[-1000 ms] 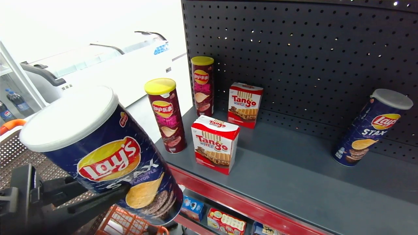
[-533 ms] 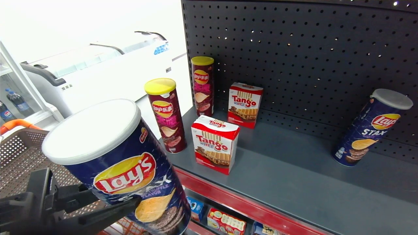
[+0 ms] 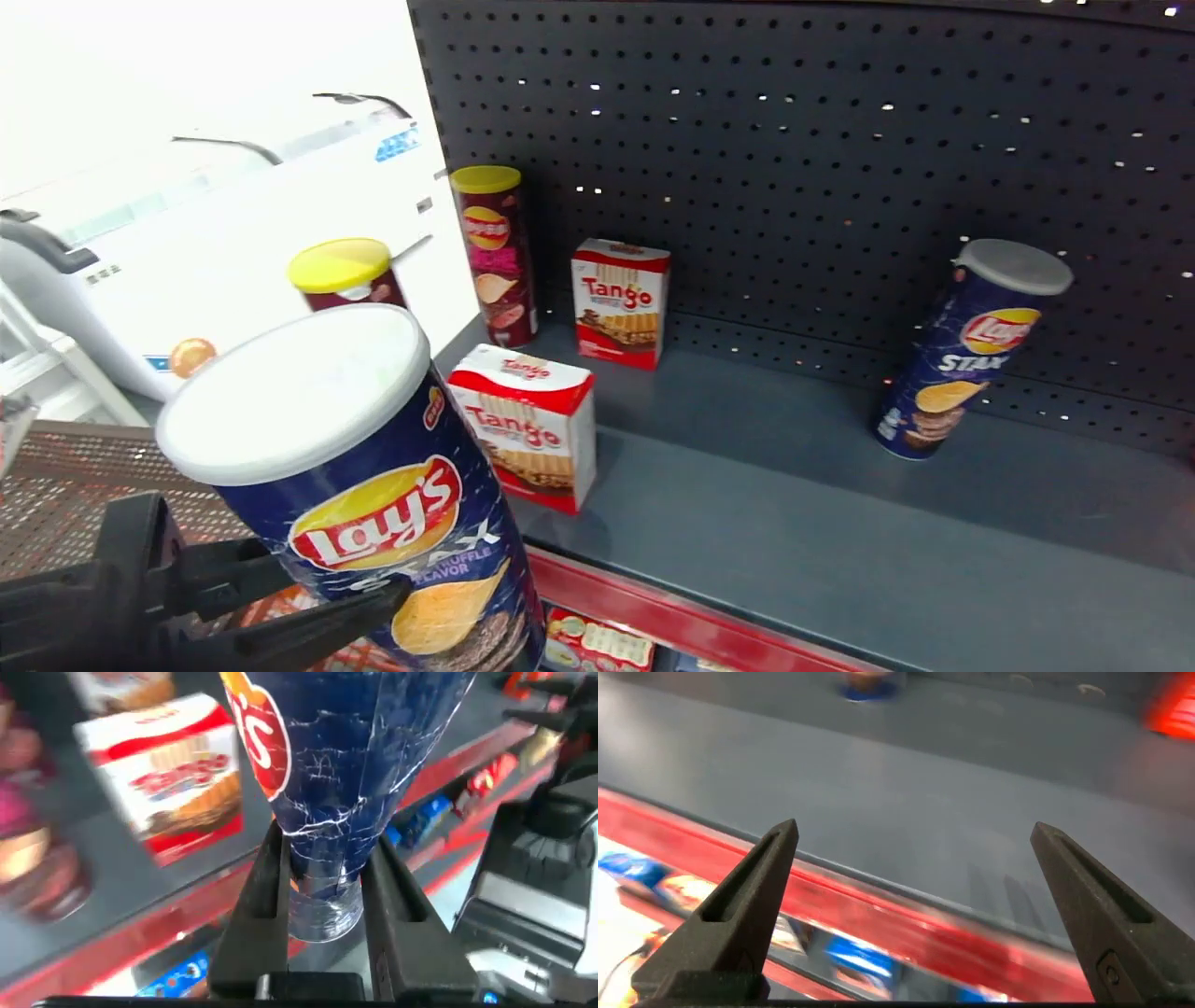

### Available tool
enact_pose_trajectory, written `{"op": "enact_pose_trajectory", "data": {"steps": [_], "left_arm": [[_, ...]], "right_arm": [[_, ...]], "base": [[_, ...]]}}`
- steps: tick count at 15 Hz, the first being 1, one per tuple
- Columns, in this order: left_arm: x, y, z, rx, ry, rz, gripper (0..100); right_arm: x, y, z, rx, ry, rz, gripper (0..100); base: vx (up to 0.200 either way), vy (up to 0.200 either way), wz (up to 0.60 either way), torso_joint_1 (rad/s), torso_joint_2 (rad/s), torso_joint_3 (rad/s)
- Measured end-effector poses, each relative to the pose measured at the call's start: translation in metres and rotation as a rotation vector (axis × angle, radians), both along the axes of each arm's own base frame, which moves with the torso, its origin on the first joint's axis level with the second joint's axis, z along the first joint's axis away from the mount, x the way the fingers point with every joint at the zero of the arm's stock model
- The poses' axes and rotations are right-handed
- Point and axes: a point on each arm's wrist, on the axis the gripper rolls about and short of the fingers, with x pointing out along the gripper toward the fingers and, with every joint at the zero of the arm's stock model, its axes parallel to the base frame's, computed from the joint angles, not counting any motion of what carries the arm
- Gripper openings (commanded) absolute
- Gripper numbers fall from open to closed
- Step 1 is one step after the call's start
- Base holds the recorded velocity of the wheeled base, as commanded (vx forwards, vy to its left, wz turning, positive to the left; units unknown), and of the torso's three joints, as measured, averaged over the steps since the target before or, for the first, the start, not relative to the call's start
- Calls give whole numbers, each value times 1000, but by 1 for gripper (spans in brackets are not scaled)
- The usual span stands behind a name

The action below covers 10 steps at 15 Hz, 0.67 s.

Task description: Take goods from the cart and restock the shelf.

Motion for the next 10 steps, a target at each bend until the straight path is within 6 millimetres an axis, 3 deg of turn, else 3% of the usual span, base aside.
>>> {"op": "enact_pose_trajectory", "data": {"steps": [4, 10], "left_arm": [[0, 0, 1, -2, -2, 0, 0], [0, 1, 0, 0, 0, 5, 0]], "right_arm": [[0, 0, 0, 0, 0, 0, 100], [0, 0, 0, -2, 0, 3, 100]], "base": [[0, 0, -600, 4, 2, 2], [0, 0, 0, 0, 0, 0]]}}
